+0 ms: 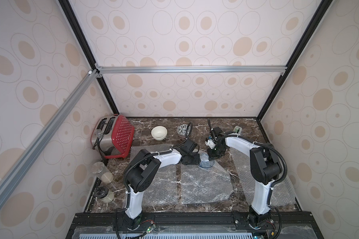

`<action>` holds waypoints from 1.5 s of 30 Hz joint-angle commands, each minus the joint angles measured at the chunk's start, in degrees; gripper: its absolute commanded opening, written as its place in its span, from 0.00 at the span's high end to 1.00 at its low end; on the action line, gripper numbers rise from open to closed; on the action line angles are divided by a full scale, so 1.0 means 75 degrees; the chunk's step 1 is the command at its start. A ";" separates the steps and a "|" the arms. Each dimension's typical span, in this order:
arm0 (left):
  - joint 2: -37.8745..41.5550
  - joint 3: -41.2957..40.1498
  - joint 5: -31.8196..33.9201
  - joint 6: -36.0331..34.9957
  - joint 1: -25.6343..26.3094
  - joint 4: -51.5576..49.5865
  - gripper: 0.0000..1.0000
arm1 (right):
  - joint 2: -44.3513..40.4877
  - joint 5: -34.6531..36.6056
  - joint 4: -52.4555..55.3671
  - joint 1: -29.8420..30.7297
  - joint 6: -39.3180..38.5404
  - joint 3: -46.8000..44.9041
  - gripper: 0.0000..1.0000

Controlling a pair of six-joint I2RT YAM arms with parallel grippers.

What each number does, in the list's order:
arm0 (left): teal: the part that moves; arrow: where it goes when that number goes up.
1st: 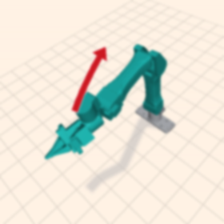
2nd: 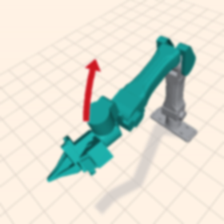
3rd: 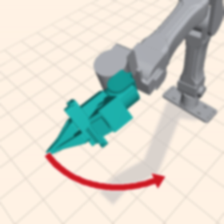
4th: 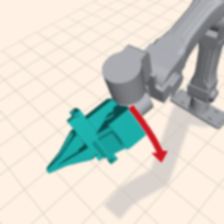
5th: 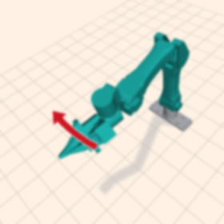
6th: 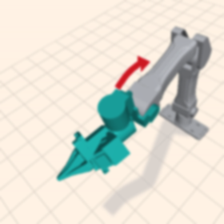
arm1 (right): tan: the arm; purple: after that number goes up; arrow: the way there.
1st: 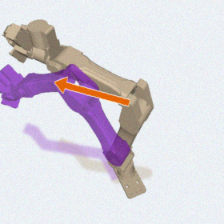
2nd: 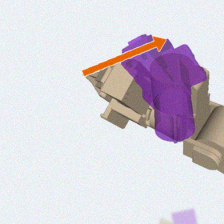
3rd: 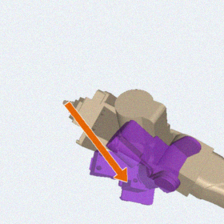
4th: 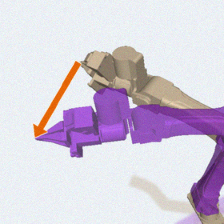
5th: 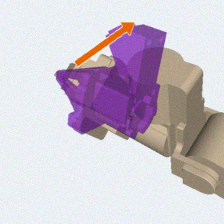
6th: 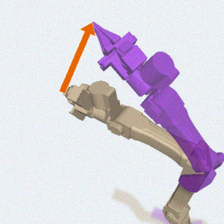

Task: Wrap bowls in bubble wrap
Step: Wrap the bowl in bubble wrap.

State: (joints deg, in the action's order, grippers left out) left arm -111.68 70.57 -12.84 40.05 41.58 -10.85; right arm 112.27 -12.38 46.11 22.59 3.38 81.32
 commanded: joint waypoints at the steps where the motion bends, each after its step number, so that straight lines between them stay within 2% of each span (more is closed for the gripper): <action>1: 0.0278 0.0204 0.0241 -0.0201 0.0069 -0.0447 0.37 | -0.0290 0.0466 0.0028 0.0053 -0.0066 -0.0238 0.91; 8: 0.0943 0.0189 0.0677 -0.0301 -0.0123 -0.0793 0.33 | -0.0945 0.1084 -0.0017 0.0055 -0.0081 -0.0645 0.94; 19: 0.0622 0.0625 0.0202 -0.0650 -0.1422 -0.0932 0.31 | -0.1088 0.0023 -0.0600 0.0053 -0.0505 -0.1236 0.96; 23: 0.0277 0.0871 -0.0108 -0.0763 -0.1786 -0.0893 0.31 | -0.1167 -0.0005 -0.0618 0.0047 -0.0678 -0.1280 0.97; 28: -0.0204 0.1683 -0.0224 -0.1016 -0.1796 -0.1224 0.30 | -0.1164 -0.0054 -0.0523 0.0025 -0.0751 -0.1141 0.97; 38: -0.1034 0.2535 -0.0460 -0.1239 -0.1819 -0.1289 0.32 | -0.1305 -0.0198 -0.0465 -0.0025 -0.0825 -0.1186 0.97; 45: -0.1278 0.2670 -0.0488 -0.1535 -0.1962 -0.1218 0.34 | -0.1335 -0.0240 -0.0485 -0.0071 -0.0843 -0.1193 0.97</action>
State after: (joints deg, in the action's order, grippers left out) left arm -120.90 88.20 -16.43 31.05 27.59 -18.90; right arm 104.97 -12.25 41.21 22.37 -1.83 72.40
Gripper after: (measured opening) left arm 0.662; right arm 0.103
